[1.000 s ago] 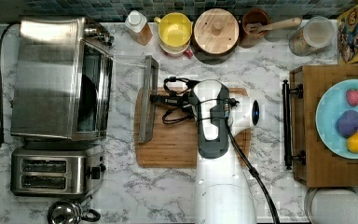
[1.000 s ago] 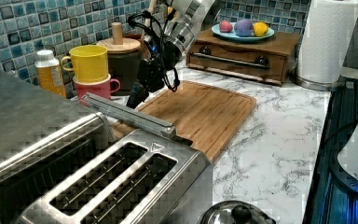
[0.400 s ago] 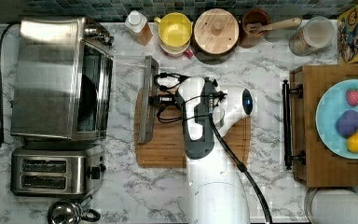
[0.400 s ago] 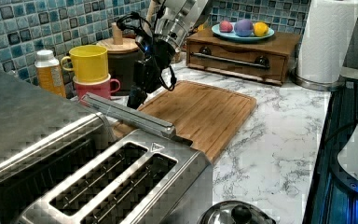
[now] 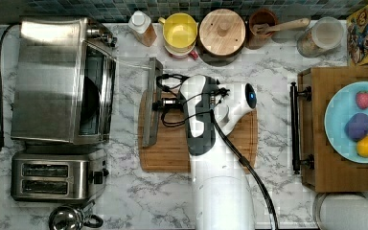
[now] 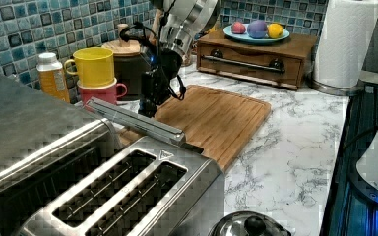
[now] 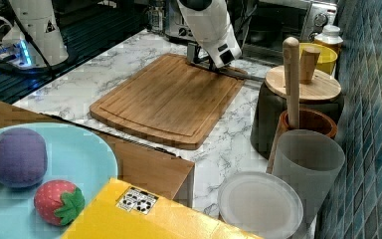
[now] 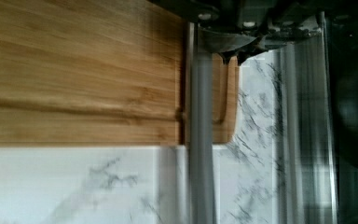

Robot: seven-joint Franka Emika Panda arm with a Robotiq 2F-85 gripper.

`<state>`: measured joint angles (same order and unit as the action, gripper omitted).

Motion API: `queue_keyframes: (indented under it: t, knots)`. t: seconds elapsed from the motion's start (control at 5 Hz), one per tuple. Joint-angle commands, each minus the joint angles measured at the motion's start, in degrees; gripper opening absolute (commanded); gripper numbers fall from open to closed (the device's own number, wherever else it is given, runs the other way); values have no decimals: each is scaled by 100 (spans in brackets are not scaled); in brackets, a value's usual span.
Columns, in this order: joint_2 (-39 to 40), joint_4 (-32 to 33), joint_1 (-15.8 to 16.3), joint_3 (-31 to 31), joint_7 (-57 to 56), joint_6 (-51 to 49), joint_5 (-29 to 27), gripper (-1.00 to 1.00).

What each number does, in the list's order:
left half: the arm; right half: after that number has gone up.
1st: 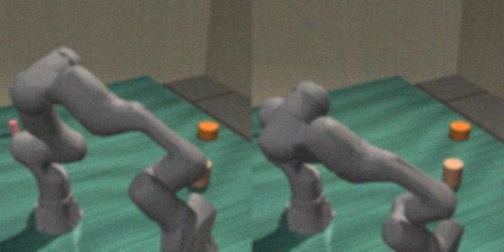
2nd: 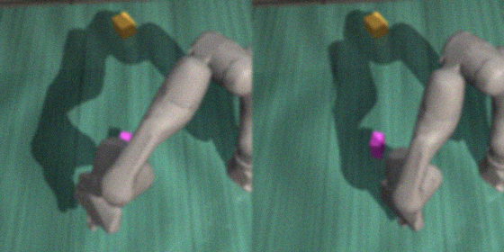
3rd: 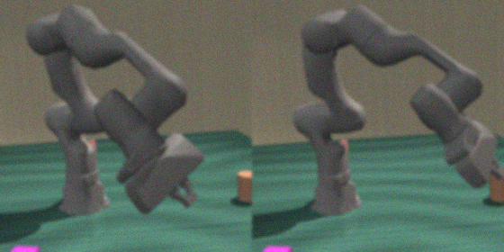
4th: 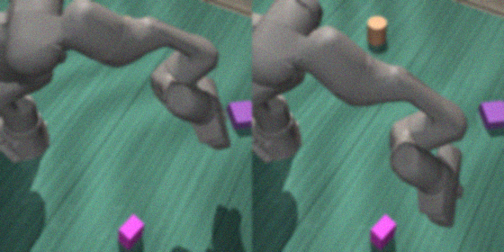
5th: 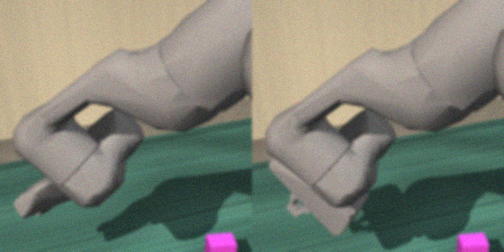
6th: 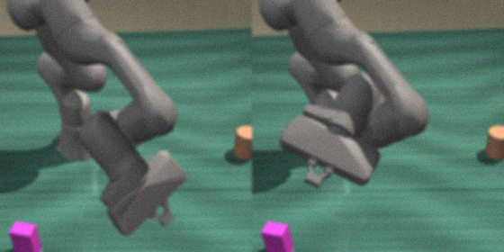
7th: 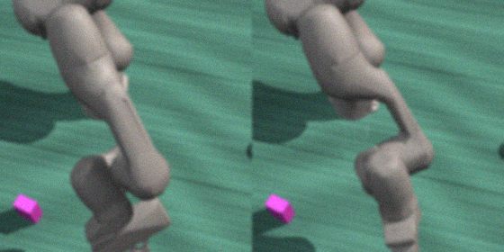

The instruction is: Close the oven.

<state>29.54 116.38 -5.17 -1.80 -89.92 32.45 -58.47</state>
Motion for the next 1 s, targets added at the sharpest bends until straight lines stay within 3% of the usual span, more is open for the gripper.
queue_keyframes:
  t: [0.2,0.8,1.0]
  knots:
    - [-620,-41,207,-486,121,-11,-697,-100]
    - [-1742,74,821,-861,639,763,-499,-100]
    - [-1730,-229,1401,-902,1885,1391,981,-100]
